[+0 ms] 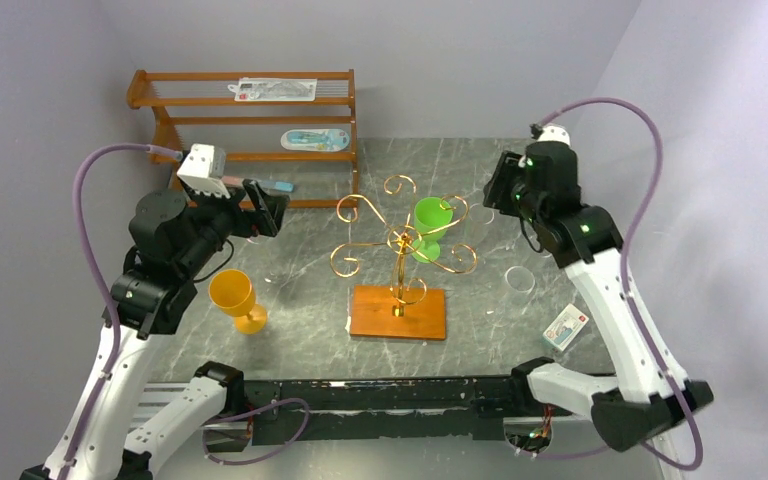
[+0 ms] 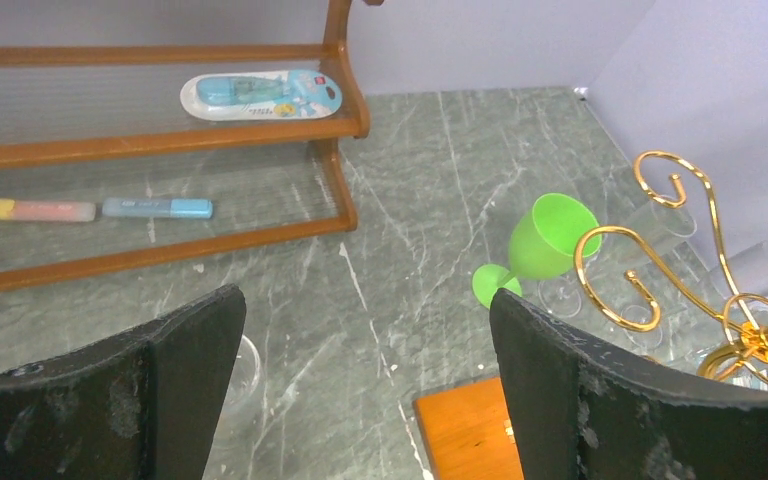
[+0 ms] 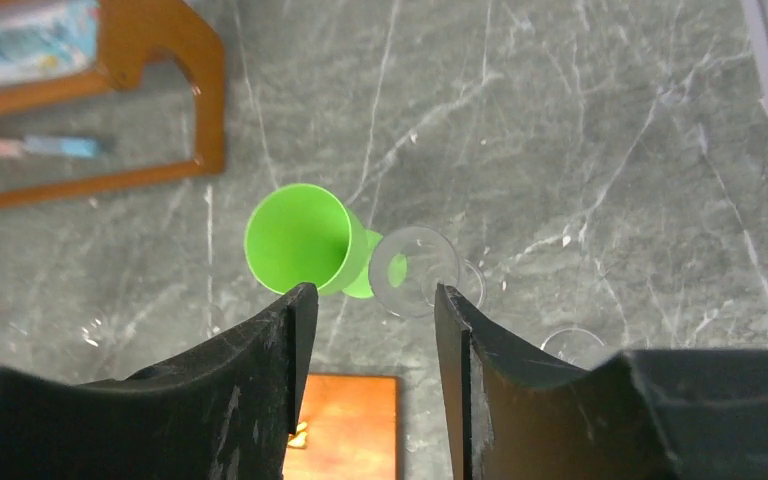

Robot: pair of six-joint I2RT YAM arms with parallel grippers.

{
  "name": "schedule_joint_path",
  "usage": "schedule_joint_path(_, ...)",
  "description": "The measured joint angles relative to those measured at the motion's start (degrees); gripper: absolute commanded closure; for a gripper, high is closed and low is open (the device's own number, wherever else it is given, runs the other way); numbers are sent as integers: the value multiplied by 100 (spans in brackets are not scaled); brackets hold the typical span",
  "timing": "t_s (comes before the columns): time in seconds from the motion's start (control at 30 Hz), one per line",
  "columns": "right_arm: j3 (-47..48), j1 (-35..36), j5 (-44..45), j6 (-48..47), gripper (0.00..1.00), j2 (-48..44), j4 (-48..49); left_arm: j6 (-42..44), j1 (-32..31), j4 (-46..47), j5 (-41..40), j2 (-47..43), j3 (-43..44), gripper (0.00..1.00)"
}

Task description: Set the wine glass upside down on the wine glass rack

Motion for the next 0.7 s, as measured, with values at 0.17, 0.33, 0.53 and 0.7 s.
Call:
schedule_joint_path(0.17, 48, 11, -192, 28, 54, 772, -98, -2, 0, 168, 52, -76, -28, 3)
schedule_joint_path(0.33, 96, 81, -116, 105, 54, 1386, -105, 2, 0, 203, 155, 37, -26, 3)
schedule_joint_path(0.53, 96, 155, -129, 129, 57, 1700, -109, 4, 0, 238, 190, 184, -37, 3)
schedule_joint_path(0.7, 96, 186, -122, 140, 65, 1893, -107, 31, 0, 378, 243, 192, -79, 3)
